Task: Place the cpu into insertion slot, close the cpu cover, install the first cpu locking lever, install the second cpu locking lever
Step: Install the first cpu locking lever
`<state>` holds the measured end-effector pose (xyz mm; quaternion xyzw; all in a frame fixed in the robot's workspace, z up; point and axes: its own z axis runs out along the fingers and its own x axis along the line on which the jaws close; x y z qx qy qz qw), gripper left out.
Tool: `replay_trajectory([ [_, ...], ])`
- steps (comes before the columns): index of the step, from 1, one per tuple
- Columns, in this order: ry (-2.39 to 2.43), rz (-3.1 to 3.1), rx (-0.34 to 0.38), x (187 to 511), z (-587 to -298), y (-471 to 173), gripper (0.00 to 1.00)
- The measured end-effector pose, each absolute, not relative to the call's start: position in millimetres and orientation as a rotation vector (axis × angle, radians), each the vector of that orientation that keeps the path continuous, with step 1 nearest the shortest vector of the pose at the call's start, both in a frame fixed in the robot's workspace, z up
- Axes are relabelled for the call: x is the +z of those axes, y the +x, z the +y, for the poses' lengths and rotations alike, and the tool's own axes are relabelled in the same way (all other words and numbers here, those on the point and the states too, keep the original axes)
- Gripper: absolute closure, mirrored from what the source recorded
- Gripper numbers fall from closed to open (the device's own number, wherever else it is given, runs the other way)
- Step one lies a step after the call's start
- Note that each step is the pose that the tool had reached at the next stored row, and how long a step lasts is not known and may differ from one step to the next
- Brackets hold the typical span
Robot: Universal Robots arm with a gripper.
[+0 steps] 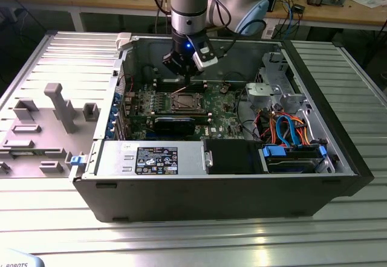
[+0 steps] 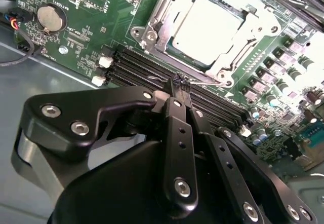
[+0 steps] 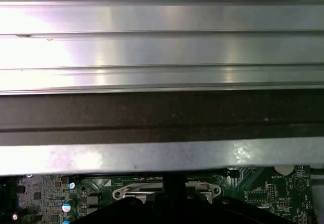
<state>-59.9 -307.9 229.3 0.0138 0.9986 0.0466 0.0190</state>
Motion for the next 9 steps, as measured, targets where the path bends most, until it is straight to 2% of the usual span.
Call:
replay_trajectory([
  [9,0.043,3.100,0.141,219.8,-307.9,-52.9,0.89],
])
